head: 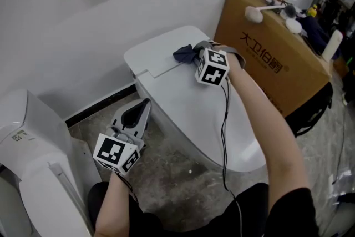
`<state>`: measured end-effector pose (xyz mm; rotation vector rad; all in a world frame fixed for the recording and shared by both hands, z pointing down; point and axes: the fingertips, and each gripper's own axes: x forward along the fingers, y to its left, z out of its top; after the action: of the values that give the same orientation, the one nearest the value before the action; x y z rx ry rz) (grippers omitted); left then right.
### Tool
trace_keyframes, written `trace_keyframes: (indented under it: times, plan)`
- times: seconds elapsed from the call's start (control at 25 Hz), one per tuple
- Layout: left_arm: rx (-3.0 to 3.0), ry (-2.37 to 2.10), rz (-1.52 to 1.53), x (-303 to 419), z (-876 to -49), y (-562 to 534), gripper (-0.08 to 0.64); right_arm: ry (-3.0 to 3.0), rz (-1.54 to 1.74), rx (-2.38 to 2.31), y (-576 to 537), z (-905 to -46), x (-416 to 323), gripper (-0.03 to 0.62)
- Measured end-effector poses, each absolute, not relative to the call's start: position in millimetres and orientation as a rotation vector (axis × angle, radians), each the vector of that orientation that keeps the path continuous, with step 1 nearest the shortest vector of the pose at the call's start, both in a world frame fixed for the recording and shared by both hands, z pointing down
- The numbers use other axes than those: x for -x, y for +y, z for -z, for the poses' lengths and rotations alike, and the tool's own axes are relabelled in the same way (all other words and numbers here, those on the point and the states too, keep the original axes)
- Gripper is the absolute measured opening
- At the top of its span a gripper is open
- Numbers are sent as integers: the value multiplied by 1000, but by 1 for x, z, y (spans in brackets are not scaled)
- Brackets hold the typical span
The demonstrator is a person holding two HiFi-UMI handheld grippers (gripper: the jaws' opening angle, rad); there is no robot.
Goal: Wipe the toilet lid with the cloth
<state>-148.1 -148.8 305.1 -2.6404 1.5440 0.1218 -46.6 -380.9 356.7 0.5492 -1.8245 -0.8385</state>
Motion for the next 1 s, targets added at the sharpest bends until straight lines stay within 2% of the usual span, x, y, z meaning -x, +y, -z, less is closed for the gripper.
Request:
trace_keyframes:
  times: [1.0]
  plan:
    - [2673, 1513, -70, 133, -318, -149, 6, -1754, 807, -294, -325, -401, 55, 66]
